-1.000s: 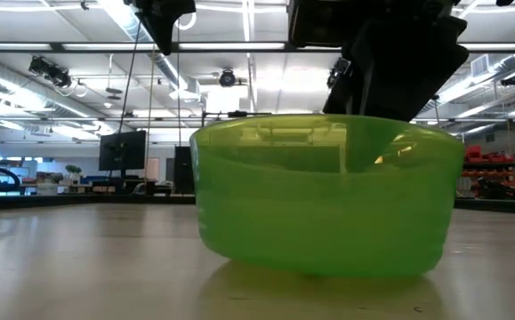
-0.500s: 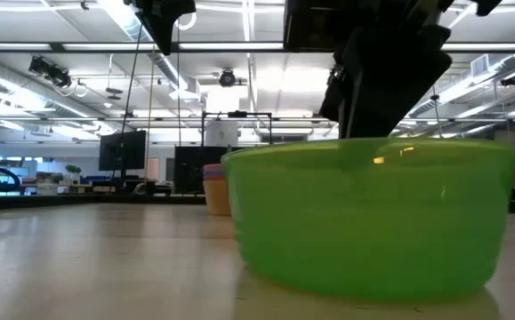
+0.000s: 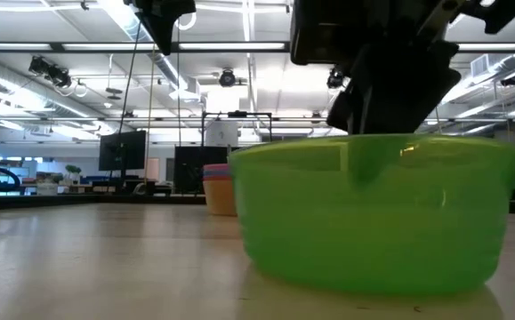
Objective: Nest bowls inside each other
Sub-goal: Stack the green bowl on top of the red bowl
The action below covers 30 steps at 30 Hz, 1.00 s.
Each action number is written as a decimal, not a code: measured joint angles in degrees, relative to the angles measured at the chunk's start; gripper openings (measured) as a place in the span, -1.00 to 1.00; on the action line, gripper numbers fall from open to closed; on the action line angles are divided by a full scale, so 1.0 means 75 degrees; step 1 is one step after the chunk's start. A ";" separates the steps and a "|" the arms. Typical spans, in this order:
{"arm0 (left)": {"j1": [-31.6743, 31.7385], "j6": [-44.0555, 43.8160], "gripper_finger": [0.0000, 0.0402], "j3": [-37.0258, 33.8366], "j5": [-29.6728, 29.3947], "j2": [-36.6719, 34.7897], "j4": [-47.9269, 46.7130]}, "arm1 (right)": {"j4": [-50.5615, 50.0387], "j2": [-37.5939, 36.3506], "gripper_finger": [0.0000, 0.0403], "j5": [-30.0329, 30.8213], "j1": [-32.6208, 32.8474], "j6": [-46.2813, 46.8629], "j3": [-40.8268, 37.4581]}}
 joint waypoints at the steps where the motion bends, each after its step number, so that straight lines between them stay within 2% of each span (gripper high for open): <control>1: 0.0000 -0.0003 -0.95 0.0003 0.0000 0.0000 0.0003 | 0.0015 0.0000 -0.62 0.0000 0.0000 0.0058 -0.0034; 12: 0.0000 -0.0003 -0.85 0.0000 0.0000 0.0000 0.0002 | 0.0044 0.0000 -0.63 0.0030 0.0001 0.0094 -0.0049; 19: -0.0112 0.0003 -0.91 0.0000 0.0000 0.0000 -0.0003 | 0.0042 0.0000 -0.67 0.0215 -0.0005 0.0095 -0.0049; 23: -0.0169 0.0006 -0.95 0.0000 0.0000 0.0000 -0.0009 | 0.0042 0.0000 -0.76 0.0451 -0.0015 0.0097 -0.0049; 27: -0.0169 0.0005 -0.94 0.0000 0.0000 0.0000 -0.0012 | 0.0039 0.0000 -0.94 0.0629 -0.0017 0.0093 -0.0049; 30: -0.0169 0.0006 -0.89 0.0000 0.0000 0.0000 -0.0015 | 0.0041 0.0000 -0.95 0.0641 -0.0017 0.0059 -0.0049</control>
